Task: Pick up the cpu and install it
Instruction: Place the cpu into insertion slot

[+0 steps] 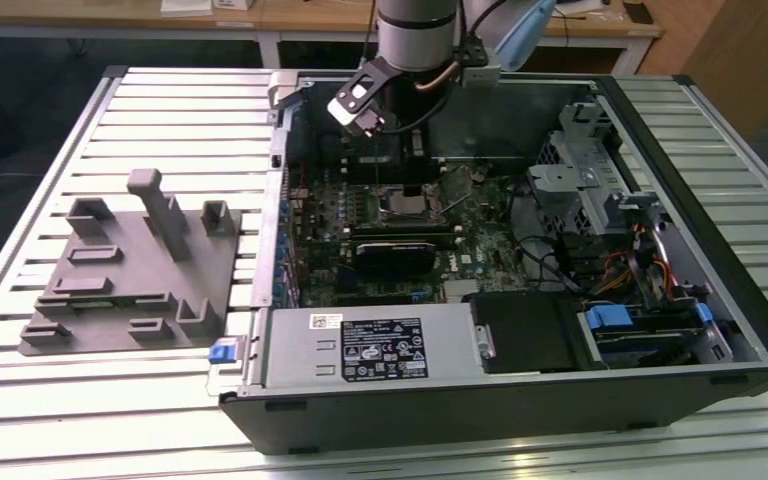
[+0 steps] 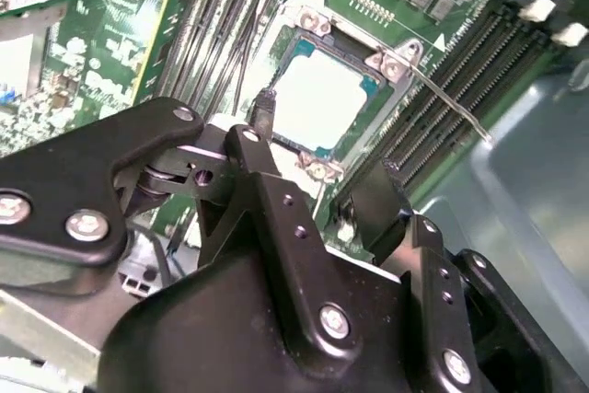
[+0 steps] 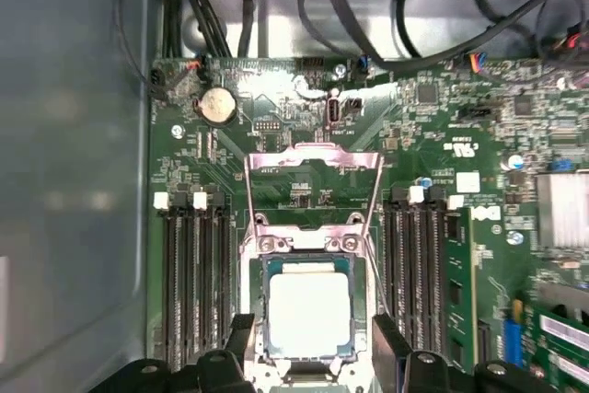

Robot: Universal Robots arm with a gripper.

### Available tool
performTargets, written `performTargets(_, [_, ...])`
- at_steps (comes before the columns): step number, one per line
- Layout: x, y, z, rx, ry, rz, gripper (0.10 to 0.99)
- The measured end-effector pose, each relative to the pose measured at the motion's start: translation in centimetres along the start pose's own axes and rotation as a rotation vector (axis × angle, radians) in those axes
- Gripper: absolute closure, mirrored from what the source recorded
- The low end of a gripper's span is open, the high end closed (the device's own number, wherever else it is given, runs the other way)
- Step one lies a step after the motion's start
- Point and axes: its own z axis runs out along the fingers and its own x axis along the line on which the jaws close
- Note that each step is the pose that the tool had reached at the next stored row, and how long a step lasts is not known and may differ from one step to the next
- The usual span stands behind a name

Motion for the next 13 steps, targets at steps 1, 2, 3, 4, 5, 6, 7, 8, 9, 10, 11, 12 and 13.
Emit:
performTargets(1, [0.00, 0.03, -0.40, 0.000, 0.0001, 0.000, 0.475])
performTargets(2, [-0.01, 0.05, -0.66, 0.000, 0.0000, 0.000, 0.475])
performTargets(3, [-0.01, 0.05, -0.69, 0.000, 0.0000, 0.000, 0.475])
performTargets(4, [-0.01, 0.05, -0.69, 0.000, 0.0000, 0.000, 0.475])
performTargets(5, [-0.01, 0.05, -0.69, 0.000, 0.0001, 0.000, 0.475])
performTargets(6, [-0.01, 0.05, -0.69, 0.000, 0.0002, 0.000, 0.475])
performTargets(7, [-0.01, 0.05, -0.70, 0.000, 0.0001, 0.000, 0.475])
performTargets(8, [-0.01, 0.05, -0.70, 0.000, 0.0001, 0.000, 0.486])
performTargets(9, [-0.01, 0.05, -0.70, 0.000, 0.0001, 0.000, 0.486])
performTargets(10, [-0.01, 0.05, -0.71, 0.000, 0.0001, 0.000, 0.549])
performTargets(11, [-0.01, 0.05, -0.71, 0.000, 0.0001, 0.000, 0.612])
performTargets(12, [-0.01, 0.05, -0.71, 0.000, 0.0001, 0.000, 0.612])
performTargets(13, [-0.01, 0.05, -0.71, 0.000, 0.0000, 0.000, 0.671])
